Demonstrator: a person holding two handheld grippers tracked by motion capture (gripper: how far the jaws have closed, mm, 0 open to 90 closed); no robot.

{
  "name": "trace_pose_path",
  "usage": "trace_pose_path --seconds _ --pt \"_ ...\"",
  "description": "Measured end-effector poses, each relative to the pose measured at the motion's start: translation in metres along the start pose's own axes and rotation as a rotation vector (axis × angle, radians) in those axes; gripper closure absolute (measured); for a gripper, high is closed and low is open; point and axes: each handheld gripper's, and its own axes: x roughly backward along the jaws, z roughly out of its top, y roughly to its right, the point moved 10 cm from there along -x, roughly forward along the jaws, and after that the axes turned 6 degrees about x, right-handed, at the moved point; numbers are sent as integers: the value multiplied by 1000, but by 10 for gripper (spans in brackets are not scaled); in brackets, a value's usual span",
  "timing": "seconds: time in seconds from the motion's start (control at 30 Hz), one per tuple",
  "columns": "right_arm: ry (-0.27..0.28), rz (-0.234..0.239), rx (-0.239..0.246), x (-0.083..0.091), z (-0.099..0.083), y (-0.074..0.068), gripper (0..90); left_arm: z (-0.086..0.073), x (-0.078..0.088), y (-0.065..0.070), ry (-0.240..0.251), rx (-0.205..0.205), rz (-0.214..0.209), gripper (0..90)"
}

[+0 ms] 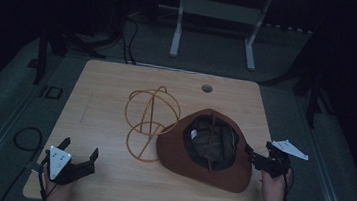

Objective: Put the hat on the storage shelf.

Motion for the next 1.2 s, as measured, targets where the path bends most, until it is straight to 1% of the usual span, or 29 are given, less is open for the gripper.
trace_pose_path --seconds 0.07,0.1,0.23,0.27,0.3,0.33,0.37,0.47,0.5,0.53,0.57,0.6,0.67,0.7,0.73,0.77,0.8,0.83,0.87,0.9,1.03,1.1,1.13,1.17,1.2 --pt "8 33 -11 -3 9 -4 138 0 0 0 0 3 -4 26" --pt "6 41 -12 -4 12 -5 138 0 -1 0 -1 2 -4 26" --pt "9 43 3 -12 26 -10 135 1 0 1 1 -4 -7 26" --pt "7 45 5 -14 29 -10 135 1 0 2 5 1 -15 27" --pt "7 45 5 -14 29 -10 135 1 0 2 5 1 -15 26" --pt "-1 49 1 -17 31 -11 135 2 0 3 12 10 -24 26" --pt "-18 73 -3 -23 35 -13 134 2 0 3 13 7 -27 26" --pt "-32 87 -14 -33 40 -16 133 3 1 4 14 4 -30 26" --pt "-40 83 -14 -37 41 -16 132 3 1 5 15 7 -33 26" --pt "-49 63 -15 -41 42 -15 132 3 1 5 18 11 -36 26" --pt "-59 34 -18 -46 42 -14 132 4 1 5 19 13 -38 26" --pt "-73 26 -14 -50 42 -15 132 4 1 5 19 13 -39 26" --pt "-83 66 7 -57 42 -23 116 3 0 5 16 12 -40 26" --pt "-89 74 12 -59 41 -25 116 3 0 5 11 9 -40 26" --pt "-109 83 23 -63 39 -29 116 3 0 5 9 8 -40 26" --pt "-119 78 28 -65 38 -31 116 2 0 5 8 5 -40 26" --pt "-129 85 33 -68 37 -34 116 2 0 5 8 6 -40 26" --pt "-143 80 44 -71 34 -36 117 3 0 5 9 9 -41 26" --pt "-154 61 56 -73 32 -37 128 3 0 5 10 12 -42 26" --pt "-165 52 67 -76 30 -38 137 3 0 5 11 12 -43 26" --pt "-202 28 78 -86 22 -40 134 3 0 5 7 14 -46 27" --pt "-208 -10 91 -89 20 -37 131 2 0 5 4 17 -47 27" --pt "-208 -27 100 -90 19 -36 139 2 0 5 4 17 -48 26" --pt "-211 -35 103 -91 17 -37 189 2 0 6 5 19 -49 26" --pt "-233 -21 104 -92 14 -38 206 2 0 6 5 23 -52 26"
